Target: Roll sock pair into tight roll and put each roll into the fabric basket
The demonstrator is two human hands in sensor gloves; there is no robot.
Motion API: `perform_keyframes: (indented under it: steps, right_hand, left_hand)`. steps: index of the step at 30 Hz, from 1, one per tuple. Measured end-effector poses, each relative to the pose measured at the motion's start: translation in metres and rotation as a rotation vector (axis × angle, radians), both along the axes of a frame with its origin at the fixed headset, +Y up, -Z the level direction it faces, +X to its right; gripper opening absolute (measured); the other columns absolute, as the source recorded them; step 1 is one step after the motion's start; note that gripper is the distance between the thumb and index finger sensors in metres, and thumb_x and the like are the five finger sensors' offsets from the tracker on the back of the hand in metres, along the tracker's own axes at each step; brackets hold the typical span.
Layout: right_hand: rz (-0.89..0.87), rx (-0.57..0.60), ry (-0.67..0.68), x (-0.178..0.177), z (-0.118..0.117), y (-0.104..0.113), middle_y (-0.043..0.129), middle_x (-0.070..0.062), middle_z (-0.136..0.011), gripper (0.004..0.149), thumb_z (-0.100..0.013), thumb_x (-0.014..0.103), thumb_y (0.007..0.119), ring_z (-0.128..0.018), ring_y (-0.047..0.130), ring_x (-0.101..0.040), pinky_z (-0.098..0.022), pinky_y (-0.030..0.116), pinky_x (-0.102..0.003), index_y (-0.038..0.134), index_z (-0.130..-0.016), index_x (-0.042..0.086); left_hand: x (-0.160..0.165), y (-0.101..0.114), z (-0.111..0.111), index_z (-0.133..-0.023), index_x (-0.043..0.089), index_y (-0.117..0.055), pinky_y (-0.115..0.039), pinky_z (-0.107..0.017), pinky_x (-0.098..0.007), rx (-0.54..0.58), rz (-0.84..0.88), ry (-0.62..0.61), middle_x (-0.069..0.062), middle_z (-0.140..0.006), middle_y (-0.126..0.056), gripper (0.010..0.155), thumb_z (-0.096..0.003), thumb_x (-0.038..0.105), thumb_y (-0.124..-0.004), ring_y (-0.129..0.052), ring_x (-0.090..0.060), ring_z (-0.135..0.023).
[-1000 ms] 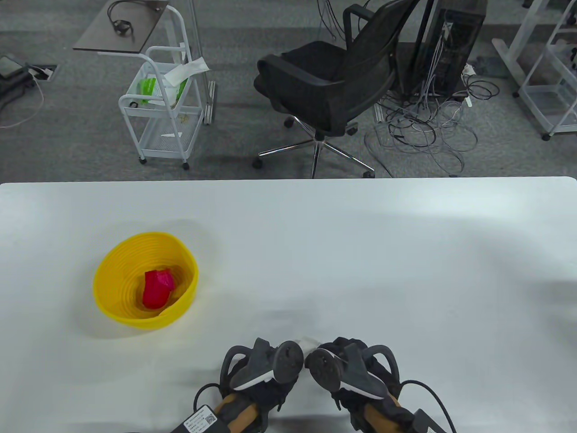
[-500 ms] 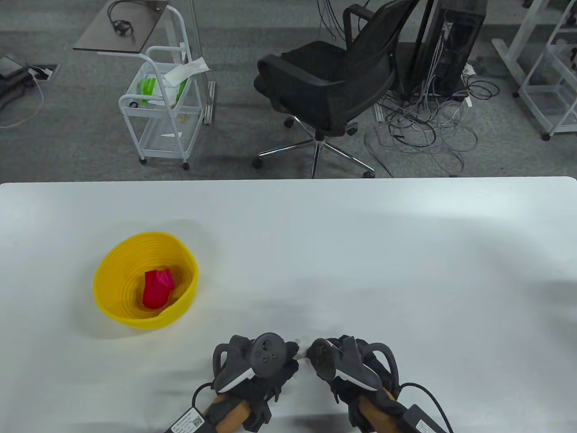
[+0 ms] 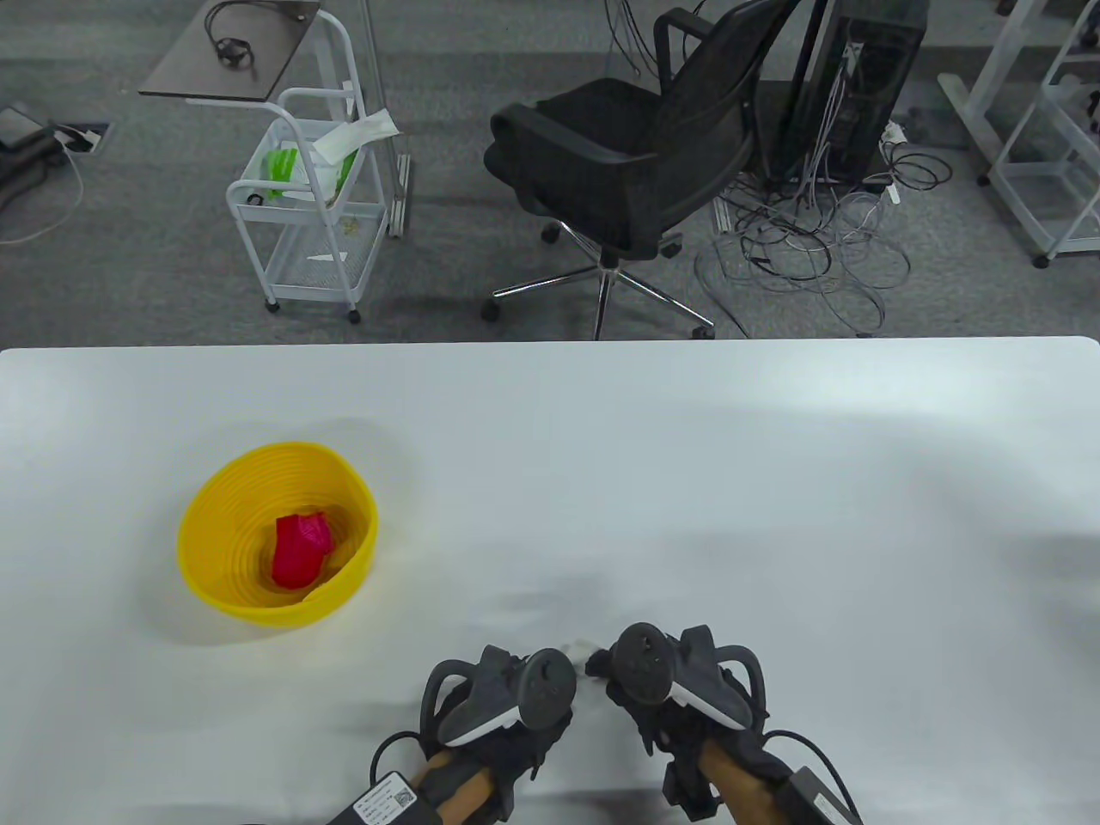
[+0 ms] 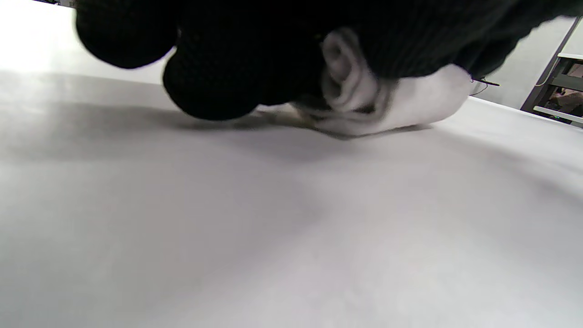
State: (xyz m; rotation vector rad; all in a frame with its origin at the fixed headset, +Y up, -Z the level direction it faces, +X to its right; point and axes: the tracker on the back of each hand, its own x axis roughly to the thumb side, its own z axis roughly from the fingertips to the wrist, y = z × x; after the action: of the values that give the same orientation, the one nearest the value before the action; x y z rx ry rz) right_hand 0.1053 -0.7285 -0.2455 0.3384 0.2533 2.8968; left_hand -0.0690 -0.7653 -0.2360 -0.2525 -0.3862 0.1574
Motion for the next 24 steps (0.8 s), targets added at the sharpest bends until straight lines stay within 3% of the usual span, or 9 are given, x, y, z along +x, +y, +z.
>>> perform_keyframes:
  steps: [5, 11, 17, 24]
  right_hand:
    - [-0.014, 0.070, 0.072, -0.002, 0.010, 0.014, 0.089, 0.016, -0.089, 0.040, -0.040, 0.042, 0.084, -0.084, 0.090, -0.013, -0.066, 0.071, -0.050, 0.084, -0.080, 0.043]
    - [0.189, -0.006, 0.168, -0.022, 0.019, 0.001, 0.085, 0.018, -0.093, 0.044, -0.038, 0.044, 0.087, -0.089, 0.086, -0.014, -0.068, 0.069, -0.051, 0.082, -0.082, 0.044]
    - [0.186, -0.042, 0.121, -0.020, 0.014, -0.009, 0.082, 0.018, -0.096, 0.047, -0.037, 0.044, 0.089, -0.091, 0.085, -0.016, -0.068, 0.069, -0.052, 0.080, -0.083, 0.046]
    - [0.217, -0.018, 0.078, -0.022, 0.011, -0.016, 0.079, 0.018, -0.099, 0.052, -0.036, 0.045, 0.090, -0.092, 0.083, -0.016, -0.068, 0.068, -0.052, 0.075, -0.087, 0.046]
  left_hand:
    - [0.000, -0.001, -0.001, -0.082, 0.020, -0.089, -0.078, -0.045, -0.047, -0.028, 0.020, -0.012, -0.007, -0.068, -0.094, 0.054, -0.0388, 0.047, -0.072, -0.098, -0.023, -0.046]
    - [-0.004, -0.003, -0.004, -0.079, 0.020, -0.091, -0.078, -0.043, -0.047, -0.078, 0.072, 0.002, -0.006, -0.066, -0.096, 0.054, -0.0389, 0.048, -0.070, -0.098, -0.023, -0.044]
    - [-0.010, 0.000, -0.006, -0.081, 0.021, -0.092, -0.078, -0.044, -0.048, -0.120, 0.099, 0.034, -0.007, -0.068, -0.097, 0.056, -0.0380, 0.052, -0.073, -0.100, -0.024, -0.046]
    - [-0.016, 0.024, -0.001, -0.083, 0.024, -0.091, -0.077, -0.047, -0.048, 0.025, 0.176, 0.066, -0.006, -0.073, -0.095, 0.055, -0.0368, 0.051, -0.078, -0.099, -0.025, -0.051]
